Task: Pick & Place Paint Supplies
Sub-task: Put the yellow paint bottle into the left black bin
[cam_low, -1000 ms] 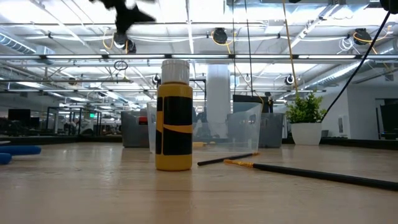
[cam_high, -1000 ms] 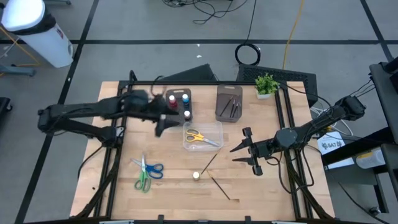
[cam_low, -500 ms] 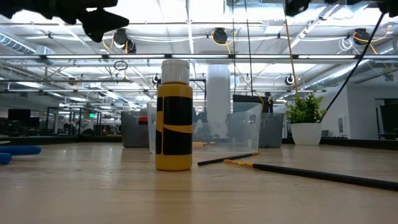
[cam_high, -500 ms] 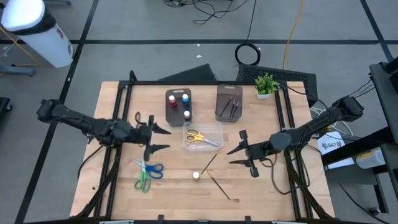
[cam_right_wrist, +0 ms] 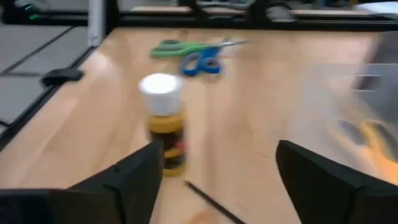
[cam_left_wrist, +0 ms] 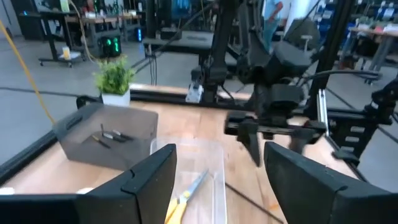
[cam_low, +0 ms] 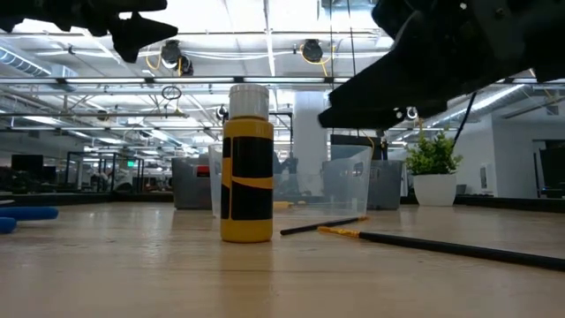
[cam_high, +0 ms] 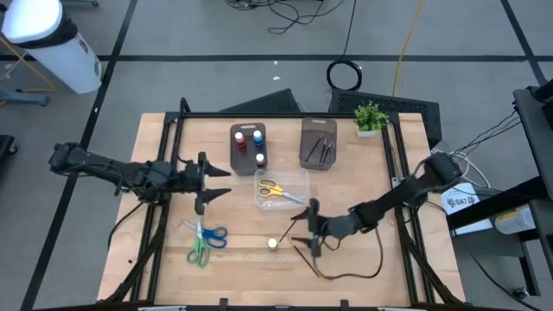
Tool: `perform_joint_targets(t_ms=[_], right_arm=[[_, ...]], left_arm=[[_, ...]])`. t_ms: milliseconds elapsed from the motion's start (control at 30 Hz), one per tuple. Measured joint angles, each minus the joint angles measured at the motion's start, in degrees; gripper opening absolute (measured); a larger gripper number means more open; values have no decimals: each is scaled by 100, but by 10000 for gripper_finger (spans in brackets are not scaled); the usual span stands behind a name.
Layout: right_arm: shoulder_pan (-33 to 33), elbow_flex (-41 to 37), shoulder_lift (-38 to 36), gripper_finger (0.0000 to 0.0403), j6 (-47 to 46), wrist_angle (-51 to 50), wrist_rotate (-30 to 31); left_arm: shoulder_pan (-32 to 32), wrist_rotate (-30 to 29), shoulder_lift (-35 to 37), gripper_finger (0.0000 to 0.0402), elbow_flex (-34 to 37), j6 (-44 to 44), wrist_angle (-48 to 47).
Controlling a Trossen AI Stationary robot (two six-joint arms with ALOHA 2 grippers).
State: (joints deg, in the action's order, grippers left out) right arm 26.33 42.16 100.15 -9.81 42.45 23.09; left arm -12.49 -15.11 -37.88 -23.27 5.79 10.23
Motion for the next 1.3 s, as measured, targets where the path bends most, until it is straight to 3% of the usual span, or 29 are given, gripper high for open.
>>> perform_joint_targets(t_ms=[133, 267, 400, 833, 1300], right_arm=[[46, 492, 541, 315, 62, -132, -239], [28, 907, 940, 316, 317, -185, -277], [-57, 1272, 1313, 312, 459, -201, -736], [-387, 1522, 1905, 307, 453, -142, -1004], [-389, 1522, 1905, 205, 861, -14, -1136]], left_arm=[[0, 1, -85, 266, -4, 100, -20], [7, -2, -140, 270, -5, 100, 24], [9, -25, -148, 265, -4, 100, 32], [9, -23, -150, 248, -6, 179, 32], [9, -27, -150, 265, -5, 558, 56]])
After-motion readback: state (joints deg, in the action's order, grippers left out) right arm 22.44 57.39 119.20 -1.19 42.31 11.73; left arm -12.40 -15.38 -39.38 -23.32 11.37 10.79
